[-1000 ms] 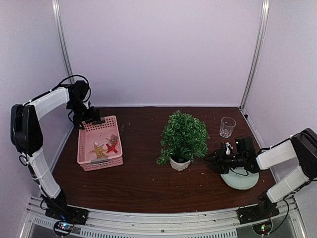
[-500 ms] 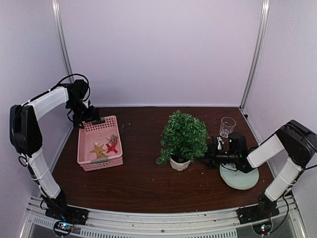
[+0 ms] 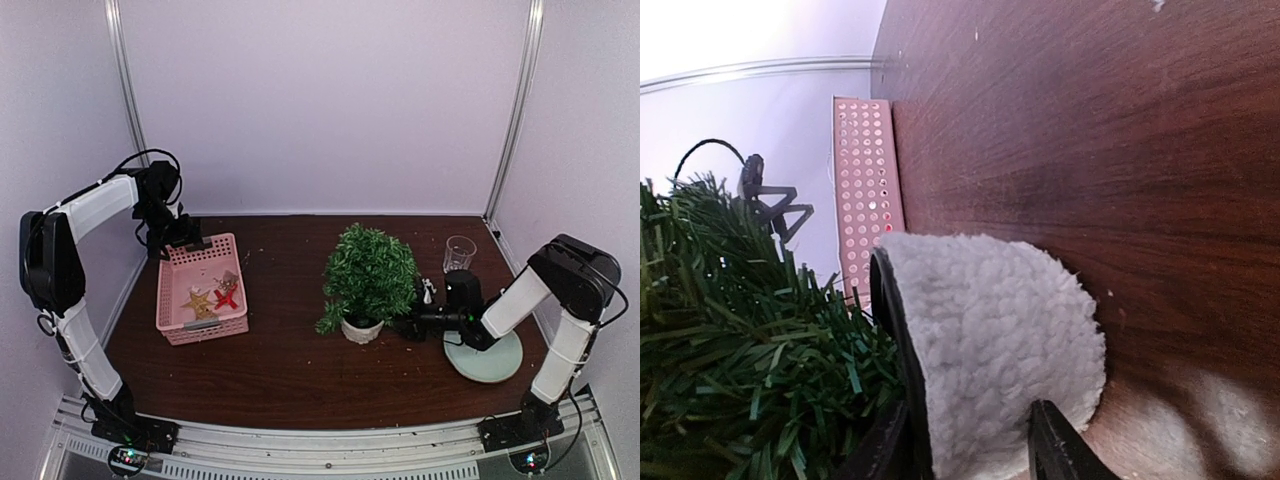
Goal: Decorate the small christmas tree
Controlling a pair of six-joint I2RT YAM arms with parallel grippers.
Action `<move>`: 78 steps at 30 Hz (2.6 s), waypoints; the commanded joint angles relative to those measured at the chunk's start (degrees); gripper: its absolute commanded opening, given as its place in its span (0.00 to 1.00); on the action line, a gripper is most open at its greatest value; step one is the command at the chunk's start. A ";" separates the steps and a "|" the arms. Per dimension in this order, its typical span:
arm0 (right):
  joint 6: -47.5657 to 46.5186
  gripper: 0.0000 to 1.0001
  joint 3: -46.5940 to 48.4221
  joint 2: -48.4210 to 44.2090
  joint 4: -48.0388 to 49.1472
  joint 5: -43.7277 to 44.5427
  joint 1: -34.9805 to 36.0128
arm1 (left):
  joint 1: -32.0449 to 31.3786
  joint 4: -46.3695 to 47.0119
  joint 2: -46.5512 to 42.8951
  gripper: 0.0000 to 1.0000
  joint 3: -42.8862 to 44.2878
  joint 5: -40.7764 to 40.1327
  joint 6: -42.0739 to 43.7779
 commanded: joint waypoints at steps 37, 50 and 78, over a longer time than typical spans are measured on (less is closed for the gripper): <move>-15.47 0.59 3.06 -21.97 -35.57 5.66 -2.45 | -2.79 7.49 -10.59 0.77 -19.73 28.99 17.49; -29.02 0.63 10.25 -37.91 -63.18 6.33 -4.31 | -5.14 8.48 -6.19 0.67 -17.02 17.51 37.16; -45.02 0.64 35.37 -41.59 -82.94 12.47 -5.44 | -5.22 2.75 -10.51 0.00 -12.37 29.72 35.62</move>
